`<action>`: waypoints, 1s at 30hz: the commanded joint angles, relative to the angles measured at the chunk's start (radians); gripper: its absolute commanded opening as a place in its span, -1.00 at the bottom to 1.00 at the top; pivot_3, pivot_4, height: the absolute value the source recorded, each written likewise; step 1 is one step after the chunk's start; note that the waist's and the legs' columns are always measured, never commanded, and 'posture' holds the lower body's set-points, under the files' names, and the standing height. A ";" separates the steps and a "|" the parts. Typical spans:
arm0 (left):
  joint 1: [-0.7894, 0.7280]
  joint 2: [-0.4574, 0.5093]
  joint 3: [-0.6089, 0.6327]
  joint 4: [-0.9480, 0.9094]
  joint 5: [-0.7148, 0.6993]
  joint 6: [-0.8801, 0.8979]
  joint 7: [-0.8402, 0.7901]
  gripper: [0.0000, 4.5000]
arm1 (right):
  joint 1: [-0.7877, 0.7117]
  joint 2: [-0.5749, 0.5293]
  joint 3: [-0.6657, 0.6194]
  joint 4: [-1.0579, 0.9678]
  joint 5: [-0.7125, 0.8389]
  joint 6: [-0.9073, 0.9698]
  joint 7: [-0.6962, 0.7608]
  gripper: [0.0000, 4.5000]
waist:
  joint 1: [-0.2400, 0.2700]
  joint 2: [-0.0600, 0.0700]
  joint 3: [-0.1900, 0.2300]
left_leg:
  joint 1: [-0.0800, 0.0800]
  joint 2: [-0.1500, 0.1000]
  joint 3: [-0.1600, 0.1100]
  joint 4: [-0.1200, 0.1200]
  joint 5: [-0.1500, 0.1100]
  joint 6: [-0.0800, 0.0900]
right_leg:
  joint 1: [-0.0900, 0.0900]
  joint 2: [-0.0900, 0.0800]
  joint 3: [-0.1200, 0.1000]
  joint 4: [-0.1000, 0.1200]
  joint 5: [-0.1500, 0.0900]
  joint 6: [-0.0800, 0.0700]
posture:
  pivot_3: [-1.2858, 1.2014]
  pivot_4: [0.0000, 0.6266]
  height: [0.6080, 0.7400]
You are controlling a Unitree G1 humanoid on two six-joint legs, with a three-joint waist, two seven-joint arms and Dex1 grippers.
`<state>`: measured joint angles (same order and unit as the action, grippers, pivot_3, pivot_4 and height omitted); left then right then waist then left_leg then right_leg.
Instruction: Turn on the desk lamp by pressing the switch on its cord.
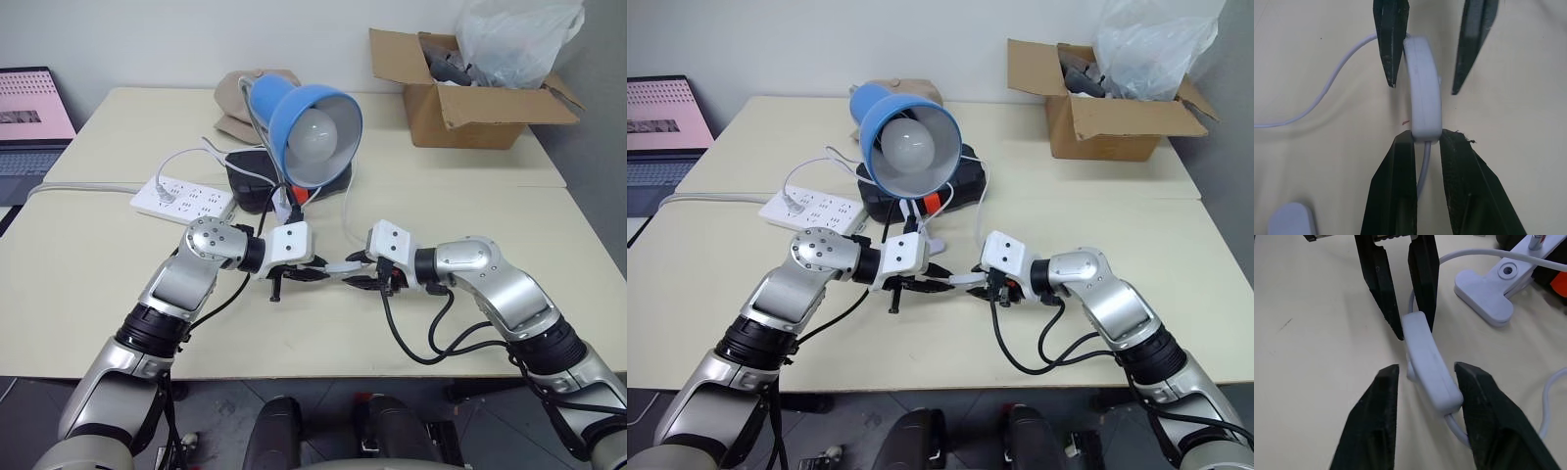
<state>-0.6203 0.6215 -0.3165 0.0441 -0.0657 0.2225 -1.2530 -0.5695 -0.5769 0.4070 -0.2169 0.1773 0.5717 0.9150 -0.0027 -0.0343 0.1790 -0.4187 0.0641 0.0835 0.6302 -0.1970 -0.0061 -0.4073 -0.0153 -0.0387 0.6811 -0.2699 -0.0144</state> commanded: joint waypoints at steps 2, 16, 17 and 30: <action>-0.020 -0.002 0.011 -0.037 -0.001 -0.013 0.014 -0.83 | -0.017 0.010 -0.005 -0.005 -0.015 -0.039 0.020 -0.65 | 0.000 0.000 0.000 | 0.000 0.000 0.000 0.000 0.000 0.000 | 0.000 0.000 0.000 0.000 0.000 0.000 | 0.03 -0.52 1.00; -0.027 0.000 0.002 -0.026 0.017 -0.043 -0.003 -0.83 | 0.008 0.029 -0.050 -0.001 0.002 -0.075 0.051 -0.32 | 0.000 0.000 0.000 | 0.000 0.000 0.000 0.000 0.000 0.000 | 0.000 0.000 0.000 0.000 0.000 0.000 | 0.03 -0.52 1.00; -0.027 0.000 0.001 -0.025 0.018 -0.045 -0.004 -0.83 | 0.009 0.026 -0.056 -0.001 0.003 -0.078 0.054 -0.17 | 0.000 0.000 0.000 | 0.000 0.000 0.000 0.000 0.000 0.000 | 0.000 0.000 0.000 0.000 0.000 0.000 | 0.03 -0.52 1.00; -0.098 -0.068 -0.051 0.164 0.079 -0.134 0.020 -0.83 | 0.134 -0.129 -0.251 -0.212 0.056 0.011 0.021 1.00 | 0.003 0.000 0.000 | 0.000 0.000 0.000 0.000 0.000 0.000 | 0.000 0.000 0.000 0.000 0.000 0.000 | 0.03 -0.52 1.00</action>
<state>-0.6941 0.5688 -0.3590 0.1909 -0.0032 0.1183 -1.2513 -0.4671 -0.6777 0.2121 -0.3462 0.2224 0.5631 0.9621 0.0008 -0.0343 0.1789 -0.4191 0.0637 0.0834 0.6302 -0.1970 -0.0061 -0.4072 -0.0155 -0.0389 0.6805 -0.2700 -0.0143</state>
